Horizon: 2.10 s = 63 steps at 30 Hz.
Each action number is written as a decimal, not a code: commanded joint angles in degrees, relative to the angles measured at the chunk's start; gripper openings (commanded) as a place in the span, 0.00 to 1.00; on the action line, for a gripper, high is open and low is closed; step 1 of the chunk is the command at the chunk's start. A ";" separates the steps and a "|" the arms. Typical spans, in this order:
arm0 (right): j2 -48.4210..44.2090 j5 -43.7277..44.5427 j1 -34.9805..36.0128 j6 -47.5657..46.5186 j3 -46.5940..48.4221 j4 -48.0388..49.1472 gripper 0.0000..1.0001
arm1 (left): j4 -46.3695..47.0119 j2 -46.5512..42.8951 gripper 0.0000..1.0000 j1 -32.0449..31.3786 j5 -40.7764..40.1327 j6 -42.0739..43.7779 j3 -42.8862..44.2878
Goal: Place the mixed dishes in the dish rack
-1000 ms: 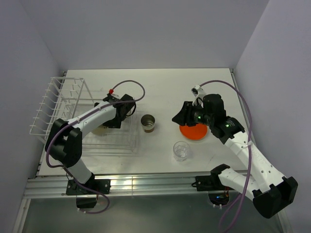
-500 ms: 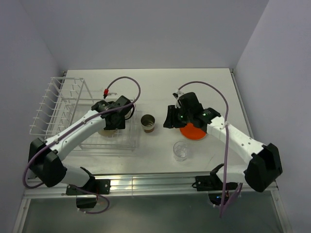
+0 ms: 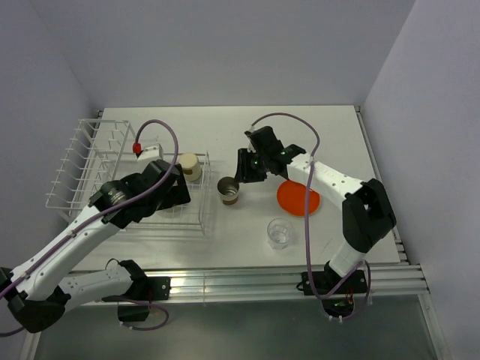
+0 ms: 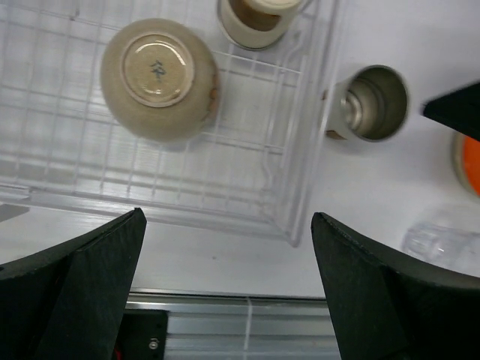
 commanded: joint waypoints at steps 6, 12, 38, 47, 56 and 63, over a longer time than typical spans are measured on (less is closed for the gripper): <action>10.16 7.48 2.61 1.98 9.80 -2.59 0.45 | 9.43 -5.65 0.99 -0.43 7.91 0.49 -0.53; 13.51 10.75 4.45 2.16 10.77 -3.03 0.44 | 10.83 -6.70 0.99 -0.51 10.37 1.11 0.52; -21.37 -27.27 -8.09 9.53 -10.99 10.40 0.00 | 38.51 -14.78 0.99 -0.34 31.46 4.36 -10.20; -27.62 -48.12 -11.28 27.98 -22.08 35.53 0.00 | 48.79 -16.81 0.99 -0.42 42.26 2.95 -14.59; -29.03 -53.15 -11.10 49.50 -27.80 60.50 0.00 | 52.92 -15.49 0.99 -0.43 46.67 2.78 -16.60; -26.05 -53.94 -10.92 62.54 -30.09 80.11 0.00 | 61.36 -15.05 0.99 -0.34 51.16 0.50 -19.07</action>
